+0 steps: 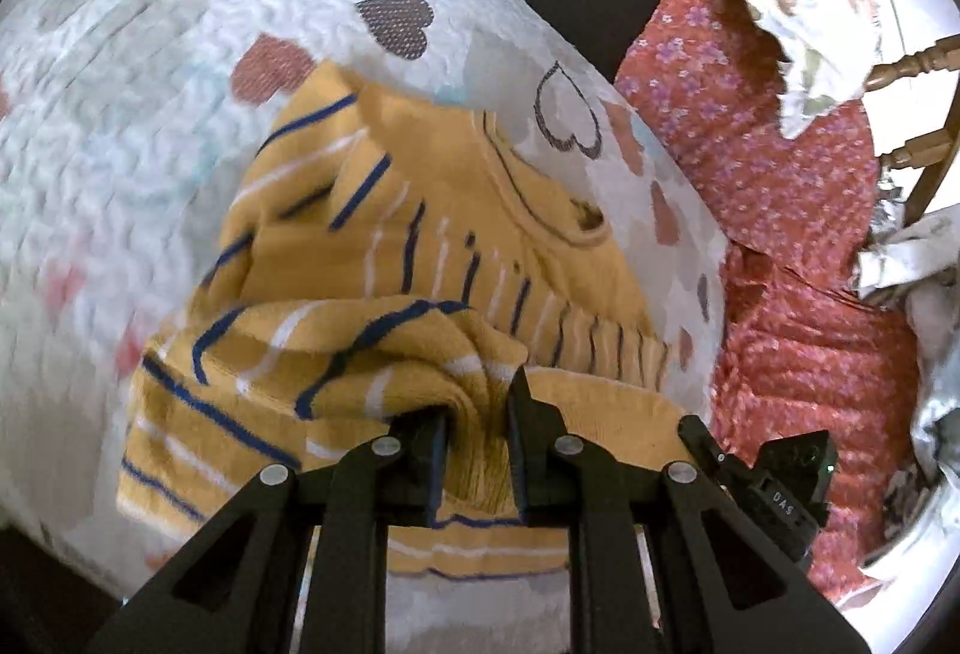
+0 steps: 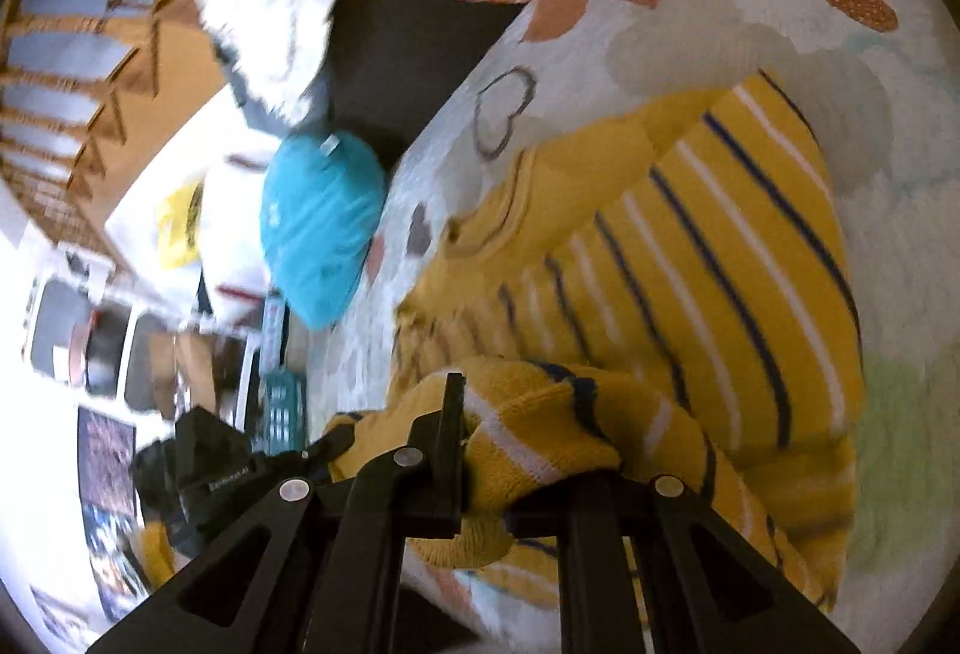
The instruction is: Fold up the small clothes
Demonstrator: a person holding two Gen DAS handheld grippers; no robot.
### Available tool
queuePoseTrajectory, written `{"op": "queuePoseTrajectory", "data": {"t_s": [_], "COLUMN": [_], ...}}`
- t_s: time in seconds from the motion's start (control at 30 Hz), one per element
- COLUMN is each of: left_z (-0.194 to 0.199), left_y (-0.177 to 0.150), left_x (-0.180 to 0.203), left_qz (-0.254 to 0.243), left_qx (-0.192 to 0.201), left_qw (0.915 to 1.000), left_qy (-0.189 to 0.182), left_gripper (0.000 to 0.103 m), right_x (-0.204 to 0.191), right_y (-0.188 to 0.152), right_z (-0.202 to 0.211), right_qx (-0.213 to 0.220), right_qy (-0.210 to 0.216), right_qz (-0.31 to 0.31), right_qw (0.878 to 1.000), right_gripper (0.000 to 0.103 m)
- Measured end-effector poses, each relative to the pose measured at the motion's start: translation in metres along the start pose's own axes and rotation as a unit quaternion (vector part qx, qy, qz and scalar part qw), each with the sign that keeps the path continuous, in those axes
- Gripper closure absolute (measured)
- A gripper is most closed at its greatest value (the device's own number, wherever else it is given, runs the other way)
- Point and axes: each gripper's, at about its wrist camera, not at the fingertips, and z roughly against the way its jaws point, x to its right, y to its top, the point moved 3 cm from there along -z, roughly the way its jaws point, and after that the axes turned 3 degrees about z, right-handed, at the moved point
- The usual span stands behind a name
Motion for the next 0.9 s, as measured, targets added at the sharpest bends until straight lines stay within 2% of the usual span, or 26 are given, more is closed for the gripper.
{"op": "queuePoseTrajectory", "data": {"t_s": [0.13, 0.23, 0.27, 0.3, 0.33, 0.43, 0.53, 0.6, 0.63, 0.77, 0.83, 0.9], "left_z": [-0.026, -0.031, -0.027, -0.023, -0.016, 0.001, 0.01, 0.014, 0.016, 0.019, 0.015, 0.01], "left_y": [0.026, 0.041, 0.046, 0.049, 0.055, 0.065, 0.066, 0.058, 0.052, 0.034, 0.029, 0.026], "left_x": [0.005, 0.007, 0.009, 0.009, 0.009, -0.002, -0.02, -0.032, -0.037, -0.055, -0.067, -0.079], "left_qz": [-0.009, -0.009, -0.008, -0.005, 0.002, 0.027, 0.046, 0.046, 0.04, 0.043, 0.048, 0.047], "left_qx": [-0.013, -0.016, -0.011, -0.005, 0.008, 0.033, 0.045, 0.051, 0.055, 0.07, 0.075, 0.078], "left_qw": [0.9998, 0.9997, 0.9993, 0.9988, 0.998, 0.9966, 0.9966, 0.9973, 0.9976, 0.9966, 0.9958, 0.9942], "left_qy": [0.009, -0.014, -0.034, -0.048, -0.063, -0.07, -0.052, -0.029, -0.016, 0.0, 0.022, 0.057], "left_gripper": [0.081, 0.07, 0.067, 0.059, 0.052, 0.048, 0.047, 0.047, 0.047, 0.046, 0.046, 0.046], "right_x": [0.02, 0.042, 0.049, 0.059, 0.065, 0.078, 0.079, 0.074, 0.07, 0.064, 0.066, 0.063], "right_y": [0.024, 0.035, 0.037, 0.04, 0.042, 0.05, 0.057, 0.062, 0.066, 0.073, 0.075, 0.076], "right_z": [-0.021, -0.031, -0.033, -0.034, -0.034, -0.032, -0.032, -0.032, -0.031, -0.023, -0.019, -0.012], "right_qx": [0.012, 0.023, 0.029, 0.04, 0.051, 0.082, 0.091, 0.087, 0.086, 0.104, 0.111, 0.123], "right_qy": [-0.011, -0.015, -0.01, 0.005, 0.018, 0.045, 0.04, 0.035, 0.034, 0.07, 0.071, 0.044], "right_qz": [-0.026, -0.075, -0.097, -0.126, -0.145, -0.192, -0.204, -0.191, -0.182, -0.198, -0.213, -0.207], "right_qw": [1.0, 0.997, 0.995, 0.991, 0.988, 0.977, 0.974, 0.977, 0.979, 0.972, 0.968, 0.97], "right_gripper": [0.091, 0.086, 0.074, 0.065, 0.063, 0.056, 0.05, 0.038, 0.036, 0.021, 0.021, 0.021]}}
